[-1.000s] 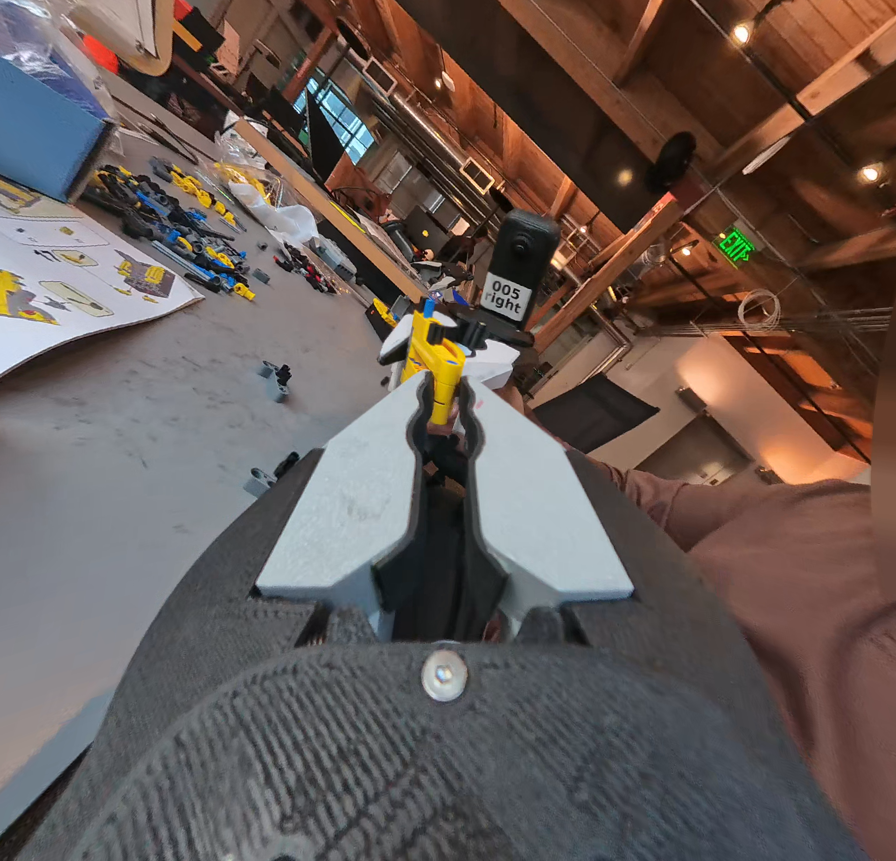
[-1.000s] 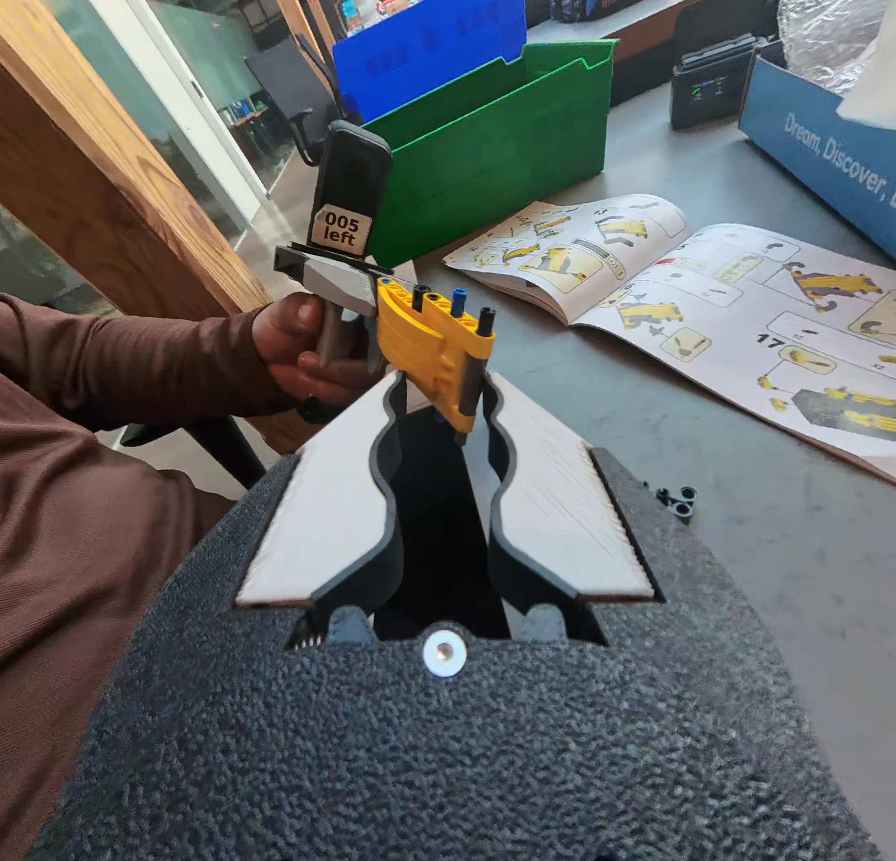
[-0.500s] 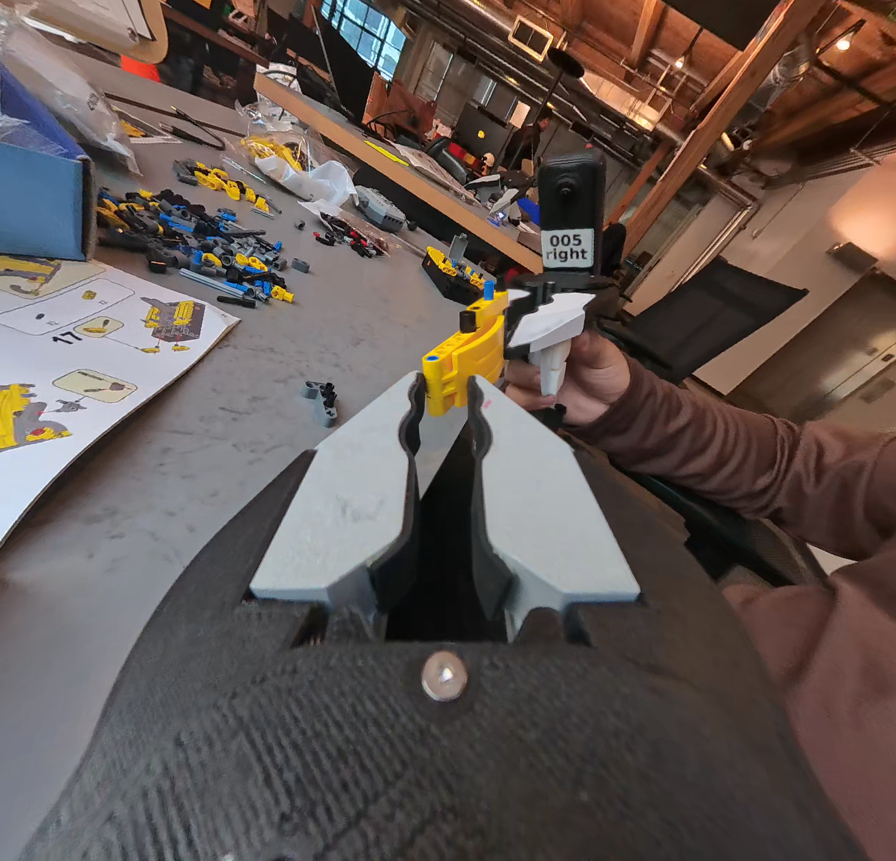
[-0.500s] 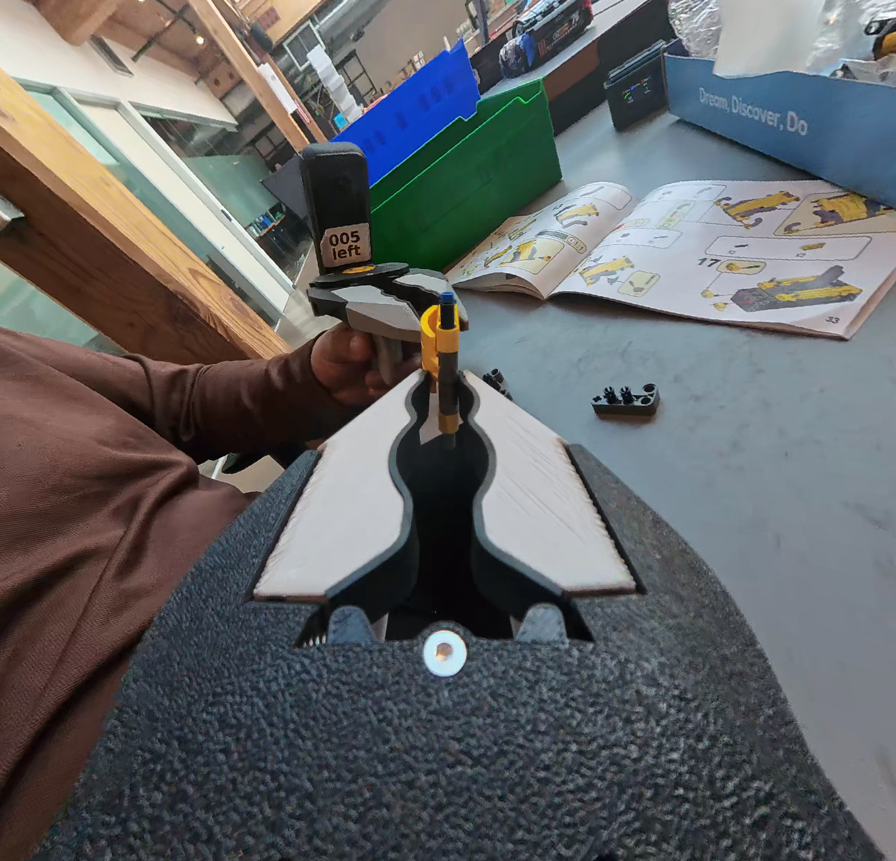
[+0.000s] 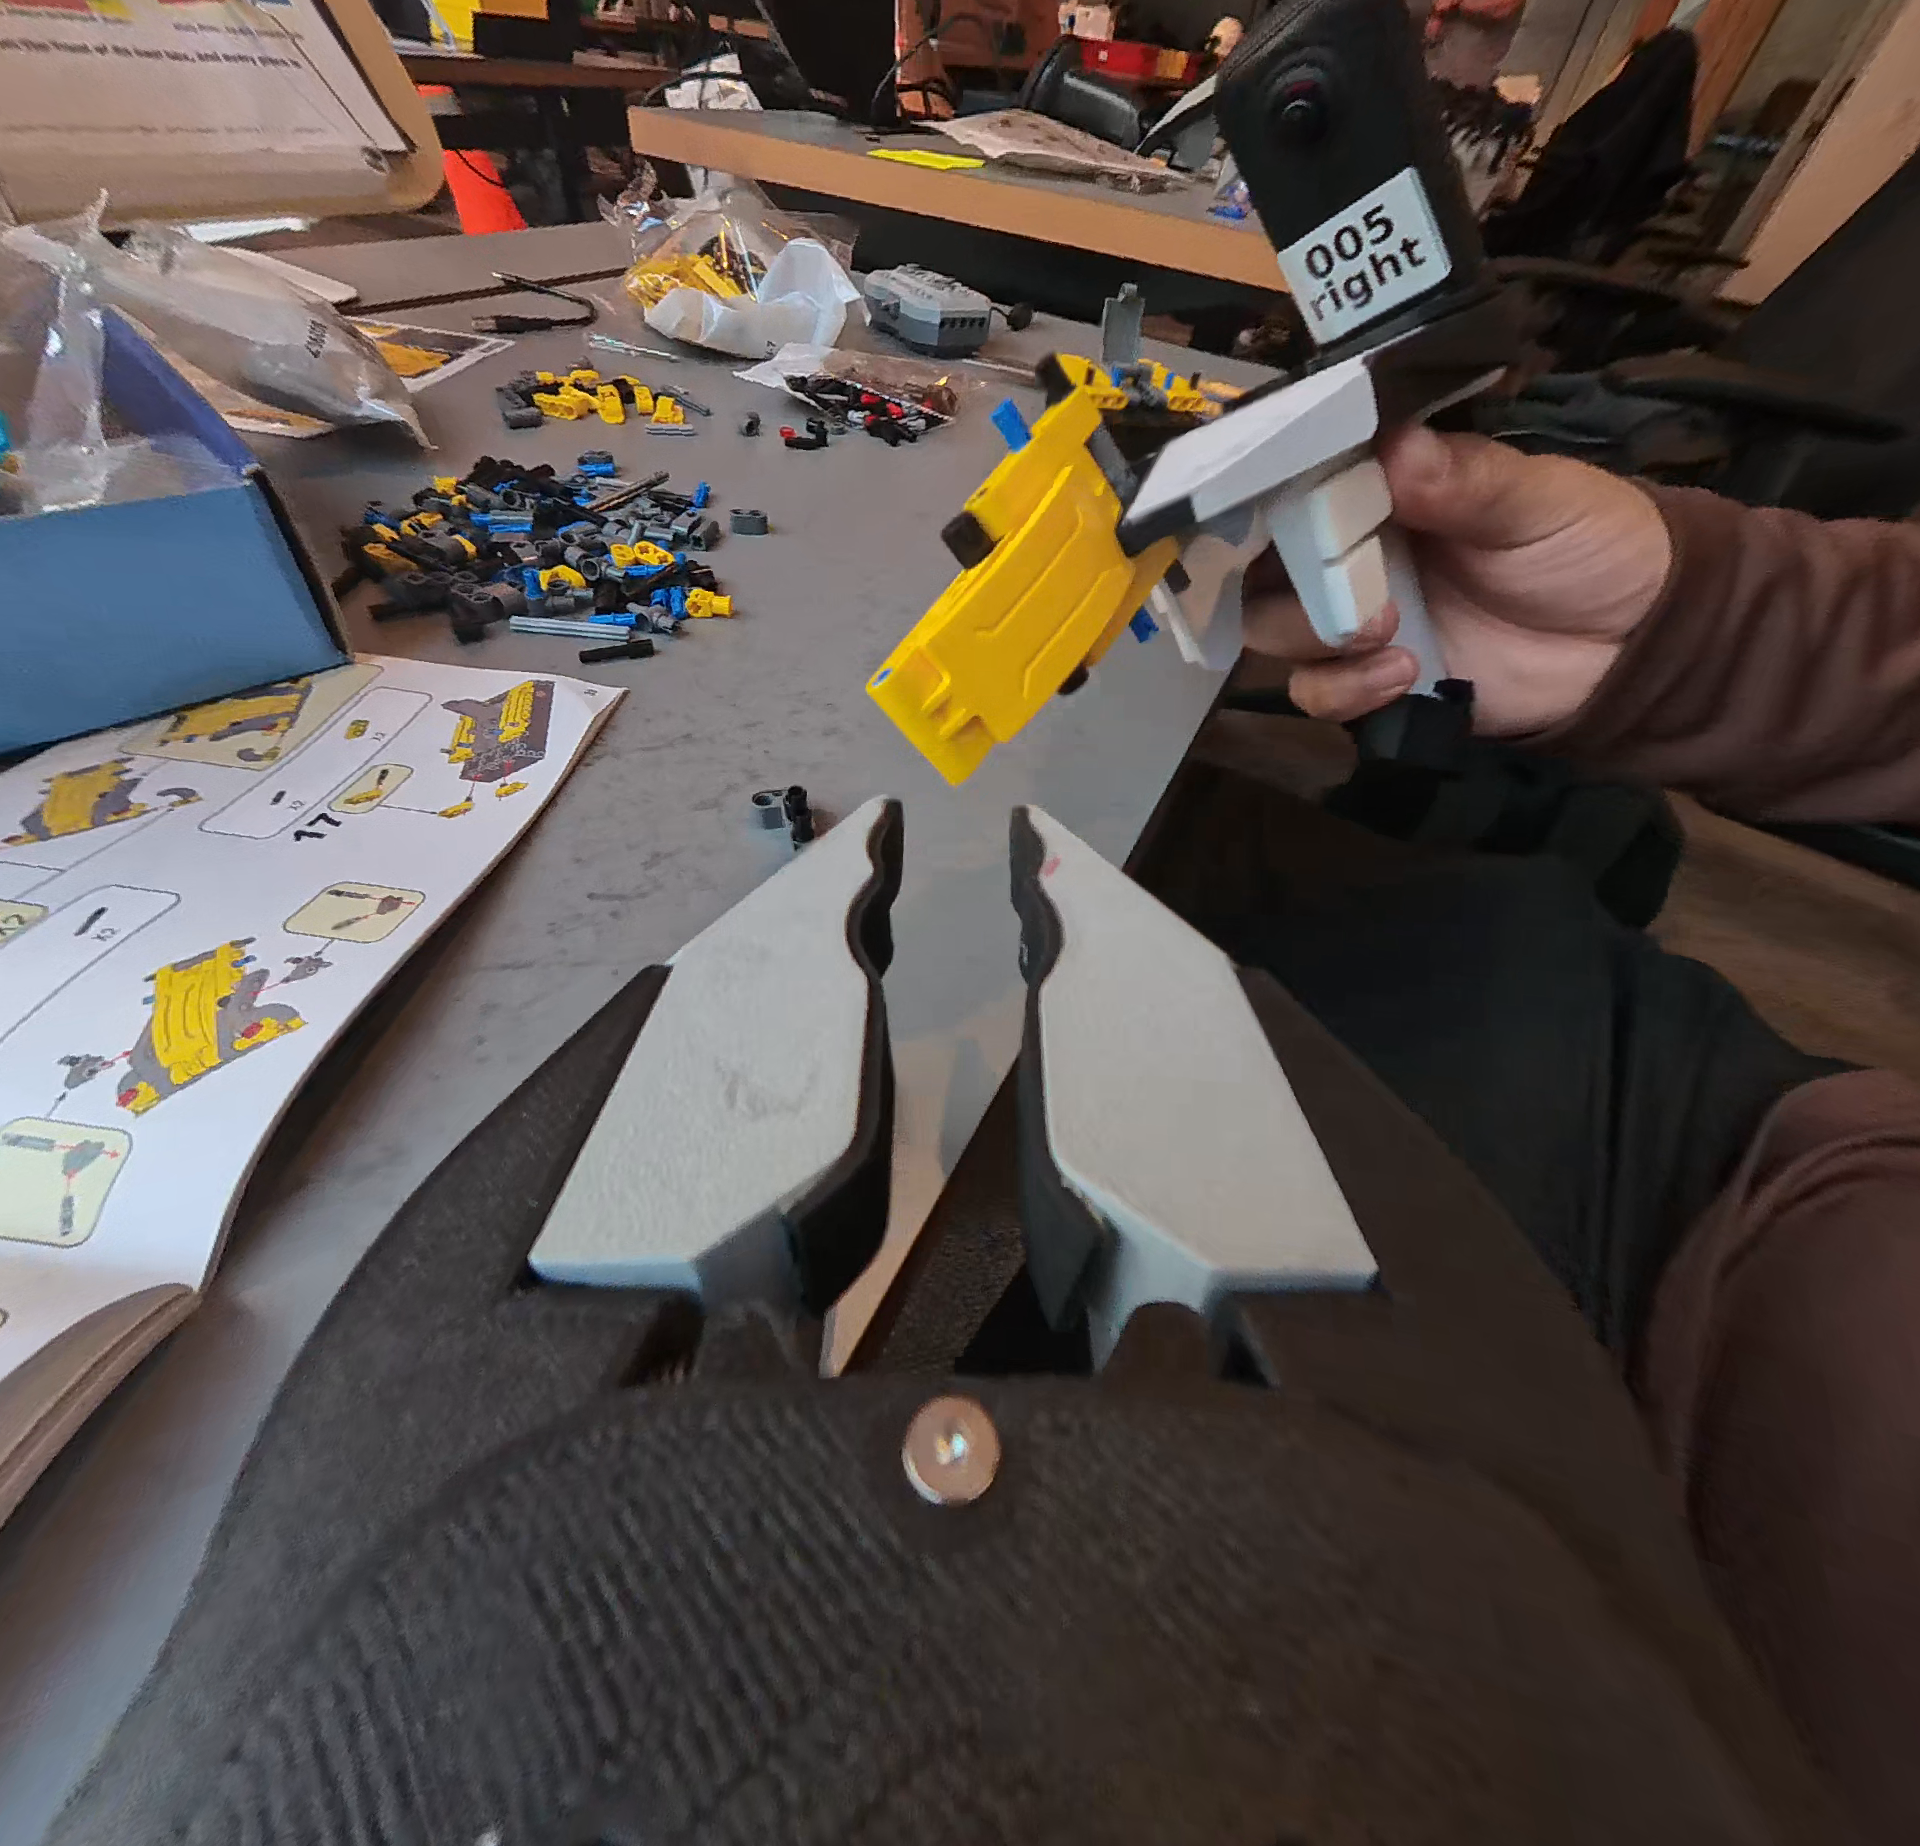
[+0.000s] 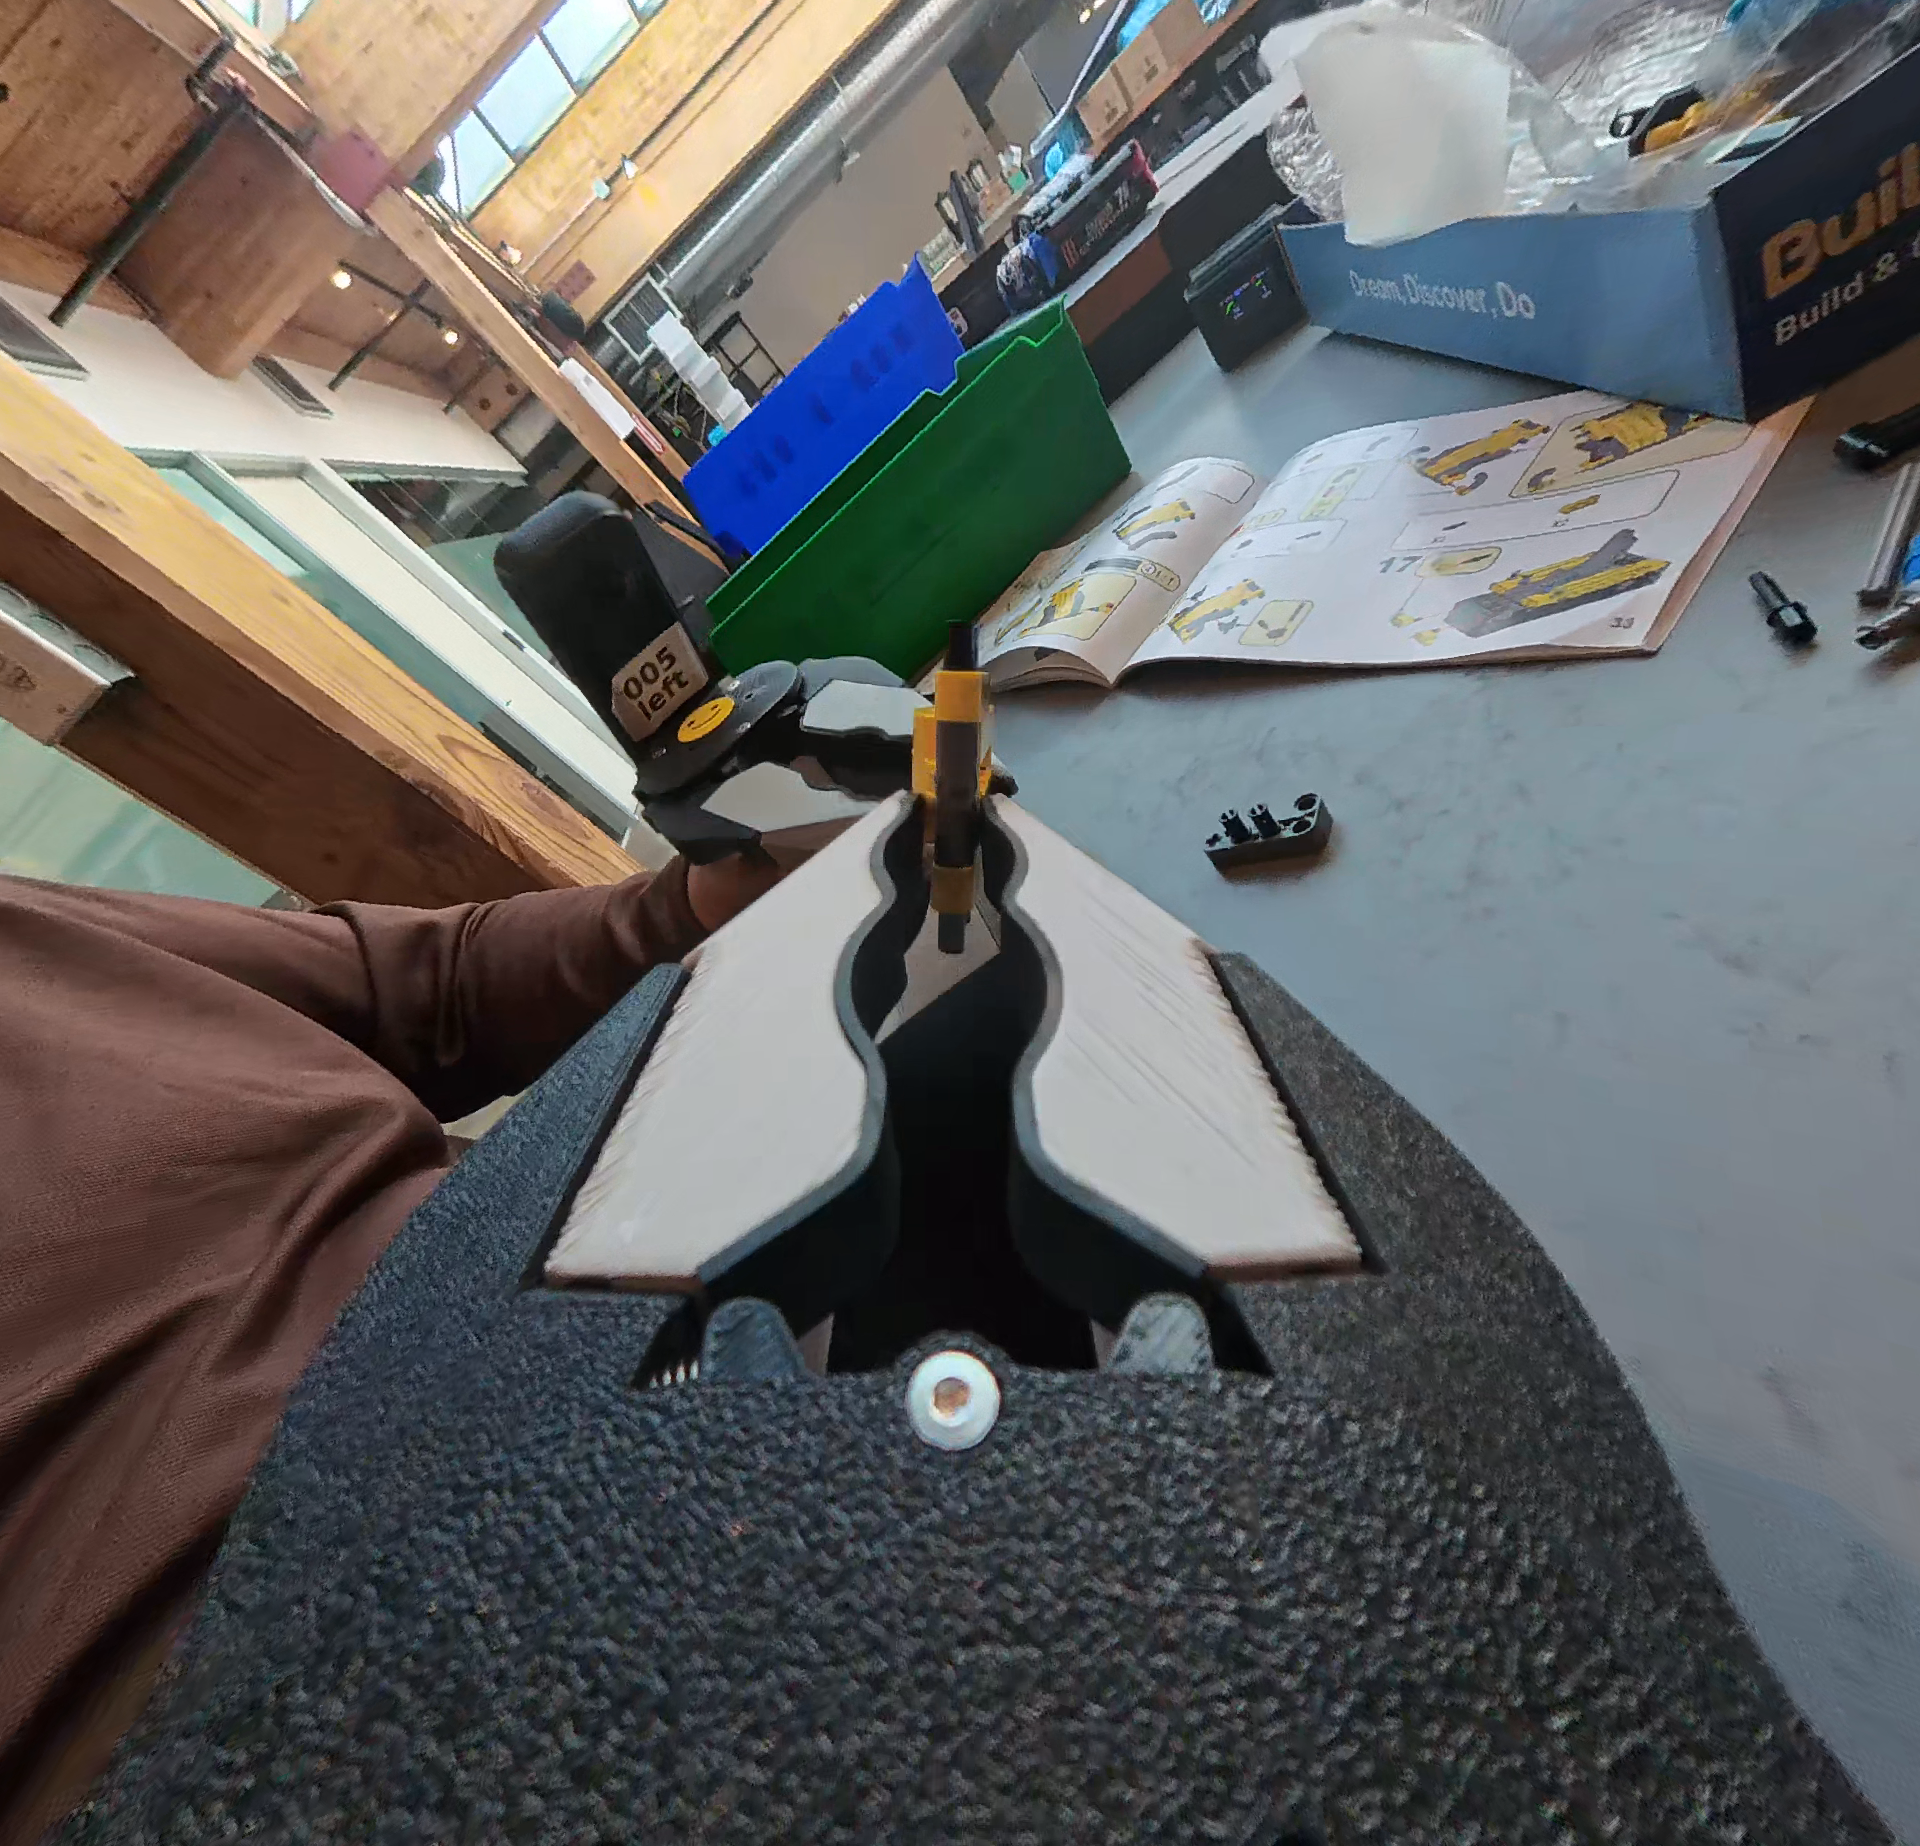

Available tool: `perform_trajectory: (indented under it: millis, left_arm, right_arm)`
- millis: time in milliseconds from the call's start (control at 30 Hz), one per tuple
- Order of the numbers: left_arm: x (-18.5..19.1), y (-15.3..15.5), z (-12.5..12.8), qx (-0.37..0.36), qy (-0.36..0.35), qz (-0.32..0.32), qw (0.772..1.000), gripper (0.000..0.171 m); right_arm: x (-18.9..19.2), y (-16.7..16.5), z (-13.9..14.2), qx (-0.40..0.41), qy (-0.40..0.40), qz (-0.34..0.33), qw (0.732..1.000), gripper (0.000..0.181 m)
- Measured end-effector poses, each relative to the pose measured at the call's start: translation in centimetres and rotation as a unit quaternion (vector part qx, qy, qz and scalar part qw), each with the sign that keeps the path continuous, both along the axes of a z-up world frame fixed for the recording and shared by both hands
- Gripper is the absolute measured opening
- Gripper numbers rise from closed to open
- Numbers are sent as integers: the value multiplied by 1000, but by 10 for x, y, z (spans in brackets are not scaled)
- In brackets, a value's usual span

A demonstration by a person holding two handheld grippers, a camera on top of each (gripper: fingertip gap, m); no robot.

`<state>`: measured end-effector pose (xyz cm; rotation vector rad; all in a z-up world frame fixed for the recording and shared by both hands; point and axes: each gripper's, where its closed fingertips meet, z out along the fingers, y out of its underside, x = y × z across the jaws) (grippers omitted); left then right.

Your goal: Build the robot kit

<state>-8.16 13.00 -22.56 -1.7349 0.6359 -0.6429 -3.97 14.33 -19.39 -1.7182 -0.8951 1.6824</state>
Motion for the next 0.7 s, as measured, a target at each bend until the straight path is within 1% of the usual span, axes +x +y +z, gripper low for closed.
perform_trajectory:
  millis: [100,200,333,400,533,567,600,700]
  left_arm:
    - [0,-1,0,32,41,18,999,23]
    - [-3,1,-6,67,106,42,991,25]
    - [-3,1,-2,129,172,63,975,25]
    - [-3,2,0,163,211,72,961,30]
    - [-9,9,-5,225,308,85,920,38]
    - [-10,11,-7,230,319,84,916,39]
    - [-10,11,-10,226,322,80,916,41]
    - [-10,11,-11,214,310,77,923,43]
  right_arm:
    - [6,7,7,3,21,-17,1000,9]
    - [10,12,10,-8,31,-28,999,9]
    - [7,7,11,-35,41,-11,998,9]
    - [4,2,9,-44,38,-1,998,9]
    - [-1,-6,11,-60,39,26,997,9]
    - [-2,-8,12,-64,40,34,997,9]
    - [-3,-10,12,-67,39,43,996,9]
    - [-6,-14,9,-65,27,65,995,10]
